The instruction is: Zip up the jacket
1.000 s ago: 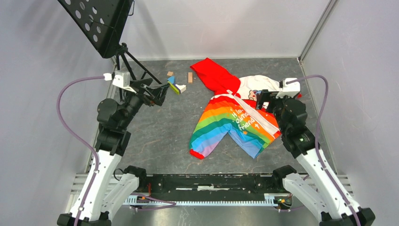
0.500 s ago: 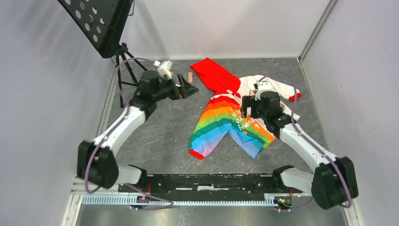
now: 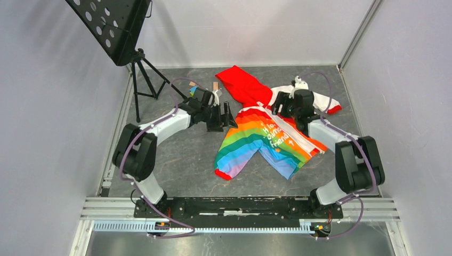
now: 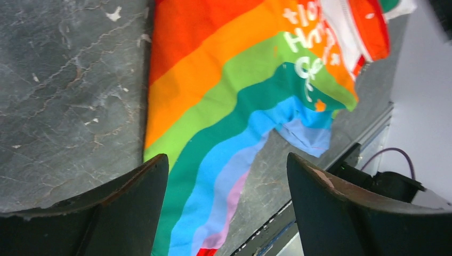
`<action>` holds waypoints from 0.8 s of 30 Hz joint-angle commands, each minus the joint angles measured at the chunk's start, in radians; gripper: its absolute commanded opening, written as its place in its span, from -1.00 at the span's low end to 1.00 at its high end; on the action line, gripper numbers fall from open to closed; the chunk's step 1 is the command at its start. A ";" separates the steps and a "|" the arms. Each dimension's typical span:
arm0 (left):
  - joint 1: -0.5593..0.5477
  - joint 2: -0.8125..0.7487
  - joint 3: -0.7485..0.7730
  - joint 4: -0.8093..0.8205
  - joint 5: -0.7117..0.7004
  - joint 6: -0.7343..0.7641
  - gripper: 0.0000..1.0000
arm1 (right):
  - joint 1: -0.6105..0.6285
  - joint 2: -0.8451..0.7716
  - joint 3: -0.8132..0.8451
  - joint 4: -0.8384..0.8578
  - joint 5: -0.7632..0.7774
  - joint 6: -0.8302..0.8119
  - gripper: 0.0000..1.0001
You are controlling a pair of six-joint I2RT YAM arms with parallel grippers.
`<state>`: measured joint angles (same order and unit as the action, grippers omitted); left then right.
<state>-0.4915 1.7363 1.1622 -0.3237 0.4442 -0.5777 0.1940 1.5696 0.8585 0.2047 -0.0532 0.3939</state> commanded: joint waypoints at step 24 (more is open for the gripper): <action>-0.033 0.197 0.010 -0.117 -0.154 -0.010 -0.26 | 0.089 0.487 0.241 0.342 -0.394 0.090 -0.06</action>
<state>-0.5186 1.9186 1.1900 -0.3706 0.3958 -0.6163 0.2459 2.0262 1.1126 0.3786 -0.3450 0.3866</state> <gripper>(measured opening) 0.476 0.481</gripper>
